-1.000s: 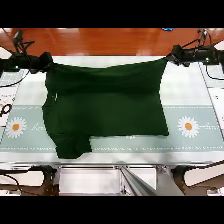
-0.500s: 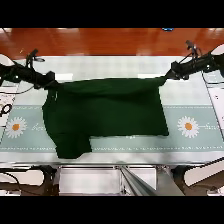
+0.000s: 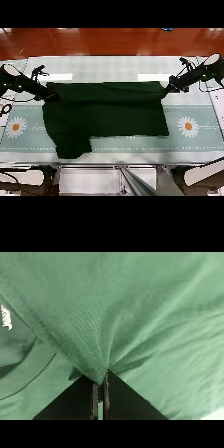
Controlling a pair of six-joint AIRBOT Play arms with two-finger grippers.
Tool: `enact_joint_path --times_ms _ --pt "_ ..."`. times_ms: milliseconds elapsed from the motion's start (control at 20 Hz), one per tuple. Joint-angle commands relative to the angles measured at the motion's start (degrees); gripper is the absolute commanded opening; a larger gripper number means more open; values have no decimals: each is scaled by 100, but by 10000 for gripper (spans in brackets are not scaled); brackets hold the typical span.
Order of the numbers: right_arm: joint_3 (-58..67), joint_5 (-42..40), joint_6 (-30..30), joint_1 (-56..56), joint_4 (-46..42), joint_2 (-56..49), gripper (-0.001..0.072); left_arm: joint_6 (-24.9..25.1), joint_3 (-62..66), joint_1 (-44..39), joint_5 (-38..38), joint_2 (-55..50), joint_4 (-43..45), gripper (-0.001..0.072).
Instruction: Fold the shirts.
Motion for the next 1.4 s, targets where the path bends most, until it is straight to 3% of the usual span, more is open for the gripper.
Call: enact_joint_path --times_ms 0,150,200,300,550,800,950,1100,1350 --pt "-20 -105 83 37 -90 -4 24 -20 -22 4 -9 -13 354 19" --pt "-22 -203 114 94 -72 -31 25 -22 -22 -7 -11 -22 376 20" --pt "-20 -238 179 127 -74 -52 42 -81 -22 -7 -11 -22 376 61" --pt "-17 -223 343 205 -101 -55 405 -396 -7 0 -131 -13 389 499" --pt "-92 459 660 -201 -750 494 406 -420 -267 553 -975 595 748 510" --pt "-2942 -1021 -304 -730 638 2616 406 -361 -2861 2227 -446 2096 833 509" --pt "-4614 -1513 -691 -737 1106 3558 406 -101 -3930 2887 -46 2542 302 509" --pt "-5455 -1722 -920 -734 1674 3987 406 -15 -4419 2846 26 2535 -380 509" --pt "-5622 -1773 -997 -737 1895 4050 405 -153 -4656 2234 -2 2236 -439 509"
